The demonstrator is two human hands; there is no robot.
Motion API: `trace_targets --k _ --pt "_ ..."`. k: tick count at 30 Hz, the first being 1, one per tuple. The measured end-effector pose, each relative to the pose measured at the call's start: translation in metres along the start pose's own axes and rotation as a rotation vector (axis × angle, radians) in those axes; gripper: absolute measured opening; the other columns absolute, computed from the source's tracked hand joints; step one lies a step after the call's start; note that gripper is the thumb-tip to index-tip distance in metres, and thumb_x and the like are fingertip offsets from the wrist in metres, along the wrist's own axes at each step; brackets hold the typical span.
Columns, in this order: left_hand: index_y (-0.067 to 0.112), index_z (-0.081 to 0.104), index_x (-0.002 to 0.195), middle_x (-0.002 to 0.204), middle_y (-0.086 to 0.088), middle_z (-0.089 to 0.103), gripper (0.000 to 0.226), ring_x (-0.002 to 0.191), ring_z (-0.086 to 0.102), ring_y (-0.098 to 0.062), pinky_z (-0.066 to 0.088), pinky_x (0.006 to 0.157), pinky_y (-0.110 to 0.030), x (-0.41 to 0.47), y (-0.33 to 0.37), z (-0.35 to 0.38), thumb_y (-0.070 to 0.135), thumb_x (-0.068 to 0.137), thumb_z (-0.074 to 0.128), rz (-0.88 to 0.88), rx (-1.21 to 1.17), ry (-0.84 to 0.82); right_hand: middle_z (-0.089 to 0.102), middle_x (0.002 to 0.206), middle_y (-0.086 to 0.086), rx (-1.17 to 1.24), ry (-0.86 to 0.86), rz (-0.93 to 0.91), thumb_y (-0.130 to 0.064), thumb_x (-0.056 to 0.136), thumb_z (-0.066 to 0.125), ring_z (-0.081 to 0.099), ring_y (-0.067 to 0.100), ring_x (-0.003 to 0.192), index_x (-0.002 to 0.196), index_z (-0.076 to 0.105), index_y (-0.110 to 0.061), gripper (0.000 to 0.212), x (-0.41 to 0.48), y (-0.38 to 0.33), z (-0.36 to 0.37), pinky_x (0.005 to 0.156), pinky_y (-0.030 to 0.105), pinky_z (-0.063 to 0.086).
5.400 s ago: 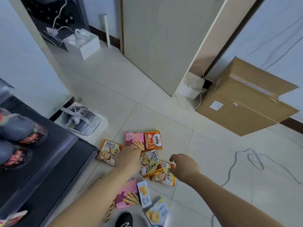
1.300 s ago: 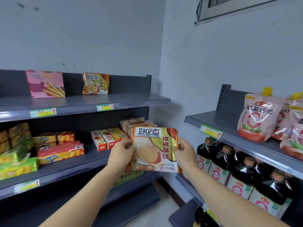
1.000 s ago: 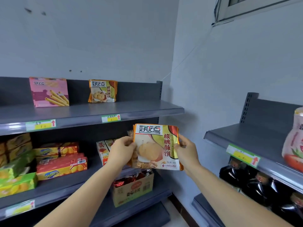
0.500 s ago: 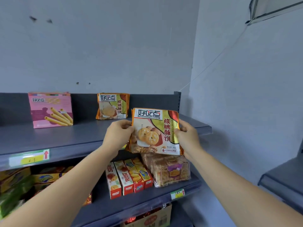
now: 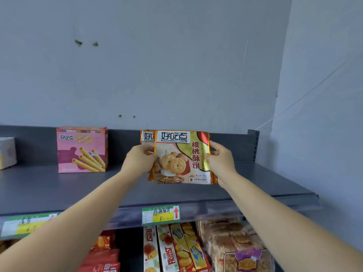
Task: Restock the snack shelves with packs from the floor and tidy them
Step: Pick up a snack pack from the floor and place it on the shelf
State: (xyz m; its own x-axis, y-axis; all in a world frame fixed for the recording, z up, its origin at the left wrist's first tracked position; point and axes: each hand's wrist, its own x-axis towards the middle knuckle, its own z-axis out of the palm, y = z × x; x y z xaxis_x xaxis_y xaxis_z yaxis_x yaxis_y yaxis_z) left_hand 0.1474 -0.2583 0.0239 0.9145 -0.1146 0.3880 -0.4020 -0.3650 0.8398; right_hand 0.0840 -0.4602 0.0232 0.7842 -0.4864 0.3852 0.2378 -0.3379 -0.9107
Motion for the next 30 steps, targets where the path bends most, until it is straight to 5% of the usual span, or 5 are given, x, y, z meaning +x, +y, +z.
trace_targets --k 5,13,18,27,30 --pt "0.037 0.057 0.075 0.076 0.008 0.069 0.029 0.068 0.068 -0.013 0.060 0.075 -0.037 0.036 -0.018 0.001 0.011 0.087 0.059 -0.015 0.030 -0.003 0.068 0.093 -0.004 -0.076 -0.012 -0.002 -0.008 0.096 0.050 0.069 0.015 0.084 0.126 0.058 -0.026 0.036 0.039 0.014 0.031 0.076 0.046 0.060" --pt "0.027 0.054 0.097 0.087 0.007 0.066 0.019 0.077 0.068 -0.015 0.060 0.077 -0.039 0.093 -0.045 0.004 0.011 0.087 0.056 -0.056 0.071 -0.099 0.065 0.083 -0.011 -0.110 -0.027 0.035 -0.009 0.096 0.049 0.068 0.012 0.079 0.124 0.059 -0.023 0.033 0.086 0.031 0.075 0.078 0.045 0.059" --pt "0.024 0.053 0.099 0.087 0.007 0.065 0.017 0.082 0.068 -0.016 0.059 0.081 -0.042 0.116 -0.058 0.007 0.013 0.089 0.058 -0.099 0.063 -0.125 0.068 0.080 -0.009 -0.136 -0.033 0.054 -0.008 0.096 0.049 0.069 0.015 0.081 0.102 0.061 -0.031 0.026 0.106 0.039 0.092 0.080 0.046 0.058" --pt "0.018 0.053 0.108 0.084 0.004 0.066 0.021 0.086 0.070 -0.019 0.058 0.084 -0.043 0.127 -0.076 0.013 0.014 0.089 0.060 -0.142 0.112 -0.139 0.070 0.092 -0.003 -0.168 -0.129 0.092 -0.005 0.094 0.050 0.068 0.018 0.091 0.102 0.057 -0.031 0.028 0.120 0.057 0.101 0.083 0.044 0.057" --pt "0.019 0.051 0.112 0.086 0.008 0.065 0.024 0.079 0.069 -0.013 0.059 0.079 -0.037 0.126 -0.078 0.015 0.017 0.090 0.059 -0.128 0.158 -0.125 0.070 0.101 -0.001 -0.178 -0.152 0.078 -0.009 0.095 0.051 0.067 0.018 0.095 0.119 0.058 -0.025 0.030 0.120 0.060 0.100 0.085 0.043 0.057"
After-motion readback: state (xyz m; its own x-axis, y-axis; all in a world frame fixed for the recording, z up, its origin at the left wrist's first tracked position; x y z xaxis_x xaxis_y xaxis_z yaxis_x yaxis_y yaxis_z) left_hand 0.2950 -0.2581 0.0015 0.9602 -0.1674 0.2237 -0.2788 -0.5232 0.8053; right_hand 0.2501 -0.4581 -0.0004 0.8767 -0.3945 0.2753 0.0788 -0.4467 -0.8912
